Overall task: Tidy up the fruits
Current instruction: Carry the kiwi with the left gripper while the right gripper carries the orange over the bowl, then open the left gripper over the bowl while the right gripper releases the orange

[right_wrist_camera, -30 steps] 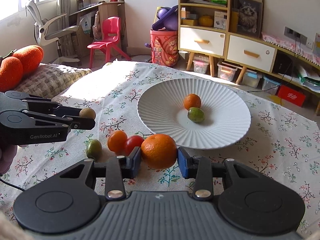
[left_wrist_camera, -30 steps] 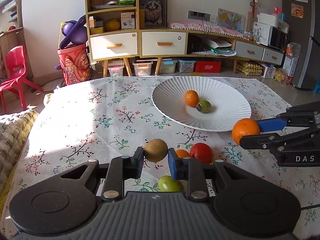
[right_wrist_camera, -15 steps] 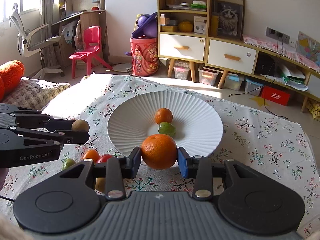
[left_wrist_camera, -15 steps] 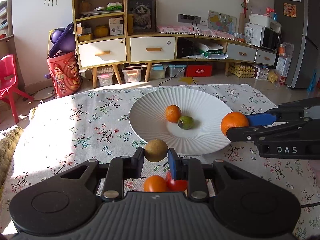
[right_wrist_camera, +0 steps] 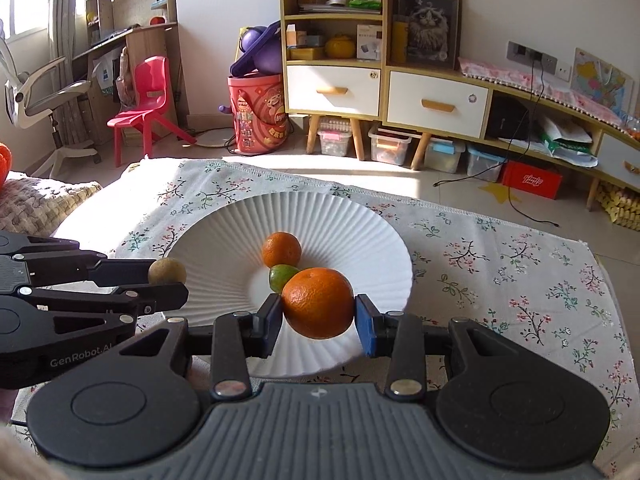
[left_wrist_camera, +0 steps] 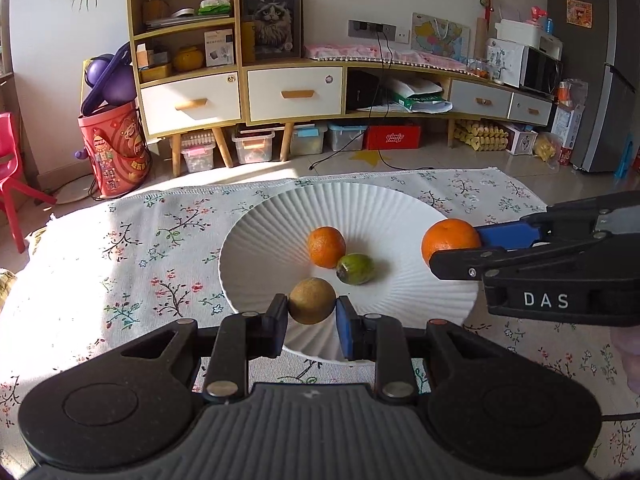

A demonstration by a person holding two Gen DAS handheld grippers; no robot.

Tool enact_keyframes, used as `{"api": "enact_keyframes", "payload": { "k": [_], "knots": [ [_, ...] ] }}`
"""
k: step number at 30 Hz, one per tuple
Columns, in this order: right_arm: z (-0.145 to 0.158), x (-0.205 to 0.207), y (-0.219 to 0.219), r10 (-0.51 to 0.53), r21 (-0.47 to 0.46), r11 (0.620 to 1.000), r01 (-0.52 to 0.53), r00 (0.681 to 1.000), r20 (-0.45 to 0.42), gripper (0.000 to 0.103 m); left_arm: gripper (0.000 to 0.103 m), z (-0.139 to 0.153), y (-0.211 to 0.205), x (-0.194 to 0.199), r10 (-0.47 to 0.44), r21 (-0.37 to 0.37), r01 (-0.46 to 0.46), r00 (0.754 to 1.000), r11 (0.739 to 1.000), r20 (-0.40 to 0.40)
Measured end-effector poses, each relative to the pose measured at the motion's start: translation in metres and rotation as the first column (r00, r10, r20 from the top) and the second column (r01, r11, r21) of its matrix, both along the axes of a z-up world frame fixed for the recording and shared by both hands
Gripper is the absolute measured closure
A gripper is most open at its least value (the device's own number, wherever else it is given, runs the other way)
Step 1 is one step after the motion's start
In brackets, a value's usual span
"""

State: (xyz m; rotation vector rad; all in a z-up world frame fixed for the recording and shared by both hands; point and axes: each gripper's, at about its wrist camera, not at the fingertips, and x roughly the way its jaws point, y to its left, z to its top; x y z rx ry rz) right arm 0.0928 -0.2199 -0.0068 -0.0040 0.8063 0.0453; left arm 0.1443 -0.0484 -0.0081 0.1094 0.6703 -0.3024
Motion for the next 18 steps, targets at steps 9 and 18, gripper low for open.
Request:
{"api": "enact_keyframes", "payload": {
  "k": [9,18],
  "knots": [
    [-0.012,0.02,-0.012,-0.01,-0.013,1.0,0.01,1.0,-0.022,0.067,0.094,-0.012,-0.009,0.023,-0.023,-0.01,0.023,0.999,1.0,-0.029],
    [-0.02,0.025,-0.013,-0.005,-0.023,1.0,0.004,0.999,-0.036,0.067,0.093,-0.021,-0.014,0.03,-0.024,0.009,0.024,0.998,1.0,-0.058]
  ]
}}
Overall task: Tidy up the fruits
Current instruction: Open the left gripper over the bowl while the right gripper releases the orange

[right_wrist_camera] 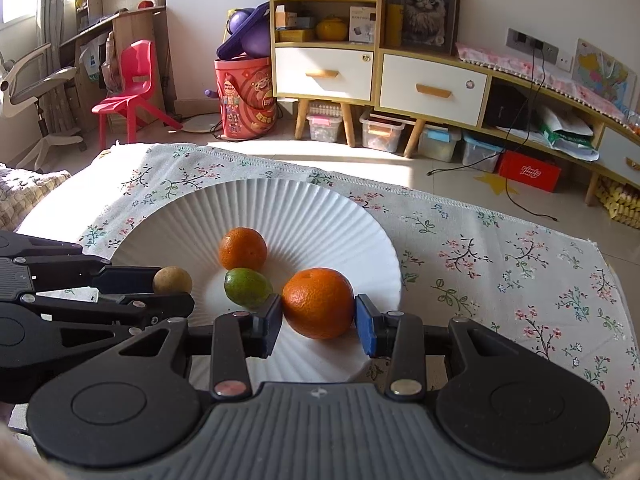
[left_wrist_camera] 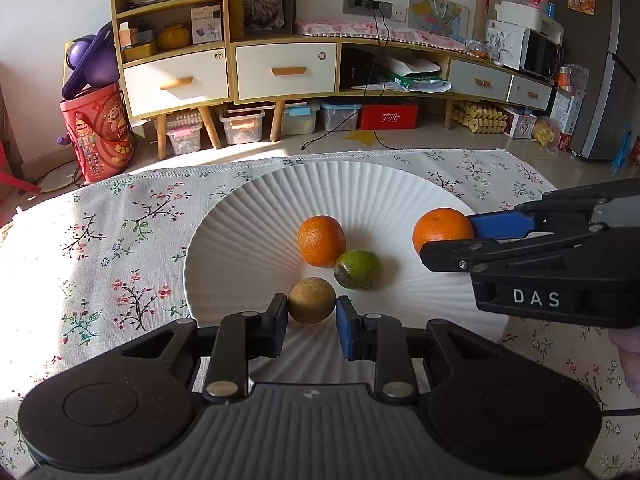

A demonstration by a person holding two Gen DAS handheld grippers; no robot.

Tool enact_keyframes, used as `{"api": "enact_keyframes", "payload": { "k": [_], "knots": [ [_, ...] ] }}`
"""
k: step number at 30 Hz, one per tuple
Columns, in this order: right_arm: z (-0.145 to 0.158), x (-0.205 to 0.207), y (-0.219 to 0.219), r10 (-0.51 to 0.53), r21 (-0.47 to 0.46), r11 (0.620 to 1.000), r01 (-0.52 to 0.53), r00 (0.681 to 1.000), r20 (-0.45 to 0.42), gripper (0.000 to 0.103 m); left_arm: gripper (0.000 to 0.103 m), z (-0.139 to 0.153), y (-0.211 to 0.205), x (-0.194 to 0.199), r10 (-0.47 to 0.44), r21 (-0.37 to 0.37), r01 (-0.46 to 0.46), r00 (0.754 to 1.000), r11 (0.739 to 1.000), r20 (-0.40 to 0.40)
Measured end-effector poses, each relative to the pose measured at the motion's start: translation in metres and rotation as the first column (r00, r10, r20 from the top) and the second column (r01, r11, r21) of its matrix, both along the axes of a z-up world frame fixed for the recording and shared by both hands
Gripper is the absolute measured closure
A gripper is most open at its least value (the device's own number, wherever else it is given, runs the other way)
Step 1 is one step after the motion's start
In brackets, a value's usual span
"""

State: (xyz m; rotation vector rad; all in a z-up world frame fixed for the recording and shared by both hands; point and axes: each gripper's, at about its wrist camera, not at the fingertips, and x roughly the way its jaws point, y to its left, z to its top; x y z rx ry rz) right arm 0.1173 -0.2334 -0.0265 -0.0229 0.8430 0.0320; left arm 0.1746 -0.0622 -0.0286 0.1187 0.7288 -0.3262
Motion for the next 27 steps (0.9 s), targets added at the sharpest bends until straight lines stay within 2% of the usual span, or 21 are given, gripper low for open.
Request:
{"api": "enact_keyframes", "payload": {
  "k": [10,14,16,21,27],
  "knots": [
    [0.001,0.001,0.0,0.006,0.005,1.0,-0.006,1.0,-0.004,0.066,0.09,0.003,0.001,0.0,0.003,0.0,-0.003,1.0,1.0,-0.006],
    [0.005,-0.002,-0.002,0.019,0.023,1.0,-0.019,1.0,-0.006,0.065,0.08,0.008,0.002,-0.004,-0.006,0.003,0.006,1.0,1.0,-0.003],
    [0.009,-0.004,-0.002,0.021,0.015,1.0,-0.021,1.0,-0.001,0.062,0.073,0.01,0.003,-0.006,-0.003,0.0,0.003,1.0,1.0,-0.003],
    [0.019,-0.01,-0.004,-0.006,0.023,1.0,0.006,1.0,0.004,0.051,0.065,0.018,0.008,-0.012,0.006,-0.006,-0.006,1.0,1.0,-0.009],
    [0.026,-0.021,-0.004,-0.017,0.014,1.0,0.017,1.0,0.004,0.044,0.051,0.026,0.015,-0.023,0.01,-0.023,-0.01,1.0,1.0,-0.018]
  ]
}}
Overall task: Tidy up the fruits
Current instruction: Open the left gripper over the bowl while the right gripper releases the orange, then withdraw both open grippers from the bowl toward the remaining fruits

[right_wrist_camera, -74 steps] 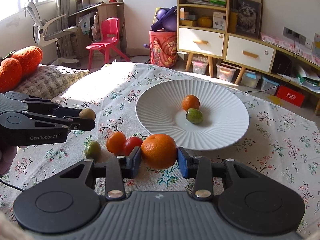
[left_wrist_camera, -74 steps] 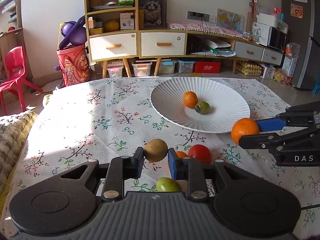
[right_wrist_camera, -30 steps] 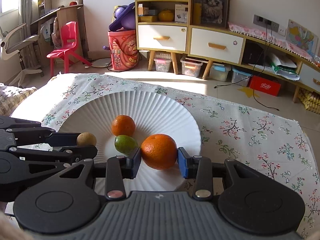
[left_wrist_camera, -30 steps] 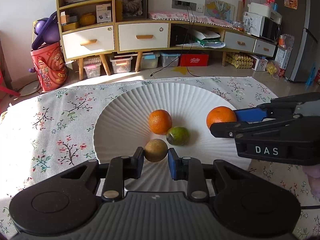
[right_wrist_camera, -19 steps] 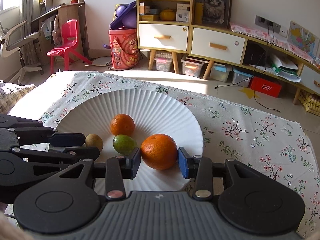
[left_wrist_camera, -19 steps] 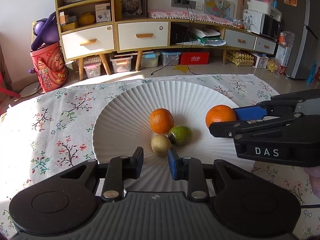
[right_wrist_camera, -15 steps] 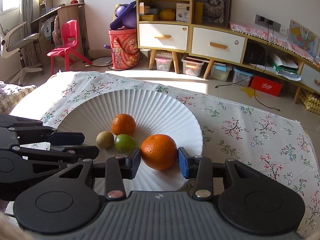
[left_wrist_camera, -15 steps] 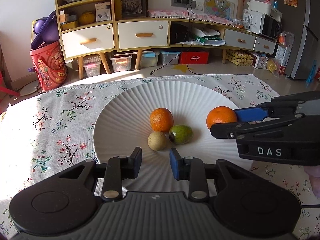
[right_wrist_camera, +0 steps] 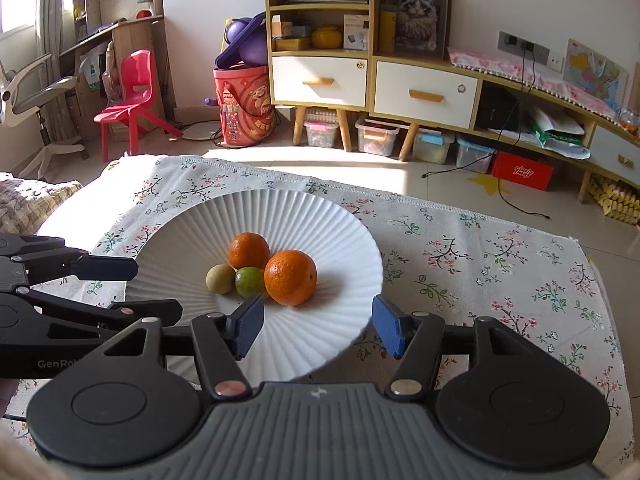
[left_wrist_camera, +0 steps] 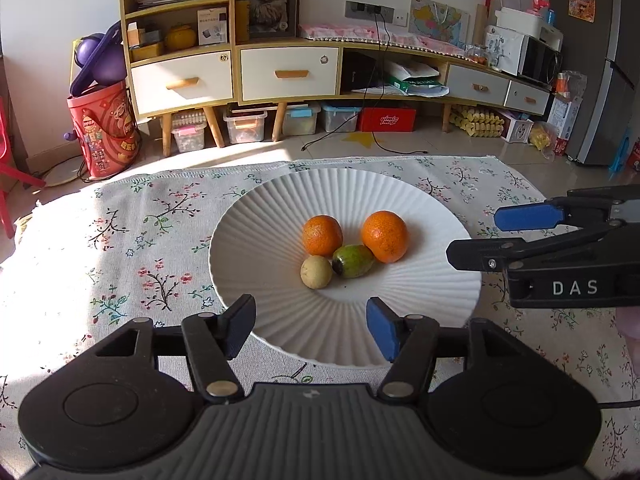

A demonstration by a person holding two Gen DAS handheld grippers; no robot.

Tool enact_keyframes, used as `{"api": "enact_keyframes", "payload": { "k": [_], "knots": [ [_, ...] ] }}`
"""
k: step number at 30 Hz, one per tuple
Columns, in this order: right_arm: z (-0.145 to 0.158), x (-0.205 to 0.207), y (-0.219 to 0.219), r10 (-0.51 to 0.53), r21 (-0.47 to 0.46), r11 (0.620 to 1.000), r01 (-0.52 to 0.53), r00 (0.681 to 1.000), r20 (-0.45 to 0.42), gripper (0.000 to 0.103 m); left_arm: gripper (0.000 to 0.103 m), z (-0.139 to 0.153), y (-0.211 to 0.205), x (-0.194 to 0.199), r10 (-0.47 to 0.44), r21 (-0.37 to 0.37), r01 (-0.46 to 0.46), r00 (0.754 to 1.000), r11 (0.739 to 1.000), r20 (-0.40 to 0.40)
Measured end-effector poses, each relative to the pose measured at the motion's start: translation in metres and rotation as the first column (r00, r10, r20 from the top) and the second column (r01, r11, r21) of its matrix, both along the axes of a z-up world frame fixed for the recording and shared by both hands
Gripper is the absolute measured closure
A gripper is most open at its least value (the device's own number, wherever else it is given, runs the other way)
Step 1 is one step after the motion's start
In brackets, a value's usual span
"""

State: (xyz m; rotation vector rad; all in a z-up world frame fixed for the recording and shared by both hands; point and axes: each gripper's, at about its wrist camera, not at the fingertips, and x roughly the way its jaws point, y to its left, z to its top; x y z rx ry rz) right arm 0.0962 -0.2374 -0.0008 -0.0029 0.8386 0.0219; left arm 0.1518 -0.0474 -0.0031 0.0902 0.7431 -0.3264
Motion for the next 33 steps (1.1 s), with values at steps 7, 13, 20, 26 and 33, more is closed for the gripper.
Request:
{"api": "enact_keyframes", "payload": {
  "k": [7,13,20,26,33],
  "knots": [
    [0.008,-0.013,0.003,-0.006,-0.002,1.0,0.006,1.0,0.006,0.038,0.036,0.006,0.005,-0.018,-0.014,0.02,0.014,1.0,1.0,0.014],
    [0.013,-0.025,0.005,-0.007,0.006,1.0,0.007,1.0,0.013,0.032,0.031,0.005,0.011,-0.032,-0.014,0.033,0.014,1.0,0.999,0.002],
    [0.01,-0.035,0.012,-0.014,0.008,1.0,0.014,1.0,0.002,0.023,0.025,0.003,0.02,-0.047,-0.009,0.049,0.01,1.0,0.999,-0.003],
    [0.005,-0.046,0.018,-0.011,0.0,1.0,0.011,1.0,-0.01,0.016,0.017,-0.001,0.028,-0.058,0.017,0.05,-0.017,1.0,0.999,-0.01],
    [-0.001,-0.055,0.024,-0.015,-0.006,1.0,0.015,1.0,-0.021,0.009,0.013,-0.008,0.038,-0.07,0.03,0.066,-0.029,0.999,0.997,-0.015]
  ]
}}
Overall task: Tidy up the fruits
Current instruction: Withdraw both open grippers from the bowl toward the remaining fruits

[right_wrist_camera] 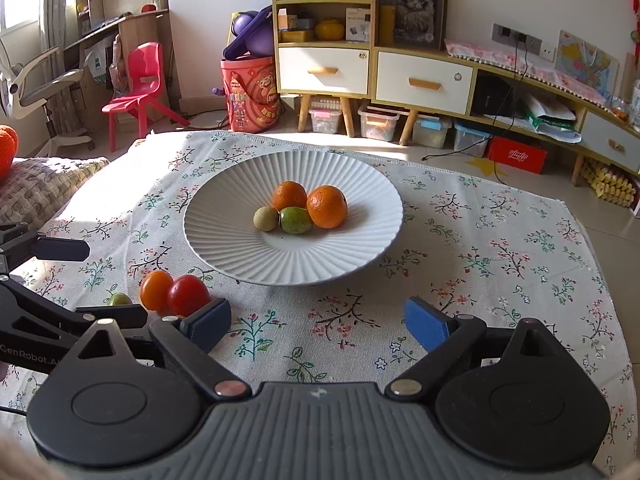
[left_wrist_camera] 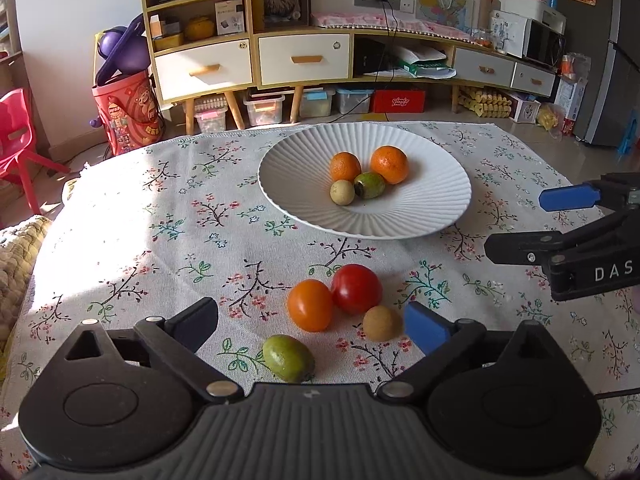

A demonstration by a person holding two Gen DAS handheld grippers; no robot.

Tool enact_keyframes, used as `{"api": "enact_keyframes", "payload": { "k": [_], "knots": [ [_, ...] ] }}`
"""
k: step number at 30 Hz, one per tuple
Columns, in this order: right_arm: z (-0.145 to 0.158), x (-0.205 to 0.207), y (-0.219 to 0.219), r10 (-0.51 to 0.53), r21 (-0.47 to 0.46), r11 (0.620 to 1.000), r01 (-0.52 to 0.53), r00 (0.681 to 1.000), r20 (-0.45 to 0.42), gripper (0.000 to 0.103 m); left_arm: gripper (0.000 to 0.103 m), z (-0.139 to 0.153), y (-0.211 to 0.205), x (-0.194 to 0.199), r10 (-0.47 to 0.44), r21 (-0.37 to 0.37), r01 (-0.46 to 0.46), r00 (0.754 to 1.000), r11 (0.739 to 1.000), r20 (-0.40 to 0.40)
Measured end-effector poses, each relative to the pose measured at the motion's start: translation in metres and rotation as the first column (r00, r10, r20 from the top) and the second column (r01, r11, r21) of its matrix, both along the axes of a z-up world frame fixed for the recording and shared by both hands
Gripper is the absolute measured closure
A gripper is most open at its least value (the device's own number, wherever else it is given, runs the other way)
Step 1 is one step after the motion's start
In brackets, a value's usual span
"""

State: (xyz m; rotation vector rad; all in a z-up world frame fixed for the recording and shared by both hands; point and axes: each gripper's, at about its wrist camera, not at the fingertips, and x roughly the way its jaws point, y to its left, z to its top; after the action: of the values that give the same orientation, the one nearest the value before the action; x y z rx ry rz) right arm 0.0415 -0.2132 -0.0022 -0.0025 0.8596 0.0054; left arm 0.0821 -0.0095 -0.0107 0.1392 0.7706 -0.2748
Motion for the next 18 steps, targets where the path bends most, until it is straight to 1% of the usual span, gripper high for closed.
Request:
{"api": "enact_keyframes", "payload": {
  "k": [1,12,18],
  "knots": [
    [-0.001,-0.001,0.001,0.0,-0.004,1.0,0.0,1.0,-0.001,0.008,0.011,-0.001,0.001,-0.002,0.004,0.002,-0.004,1.0,1.0,-0.001],
    [-0.018,-0.013,0.015,0.008,-0.019,1.0,-0.009,0.999,-0.042,0.005,0.011,-0.018,0.021,-0.018,0.042,0.02,-0.041,0.999,0.999,-0.033],
    [-0.026,-0.016,0.026,0.025,-0.018,1.0,-0.026,0.998,-0.057,0.004,0.011,-0.03,0.031,-0.019,0.084,0.03,-0.082,0.995,0.996,-0.049]
  ]
}}
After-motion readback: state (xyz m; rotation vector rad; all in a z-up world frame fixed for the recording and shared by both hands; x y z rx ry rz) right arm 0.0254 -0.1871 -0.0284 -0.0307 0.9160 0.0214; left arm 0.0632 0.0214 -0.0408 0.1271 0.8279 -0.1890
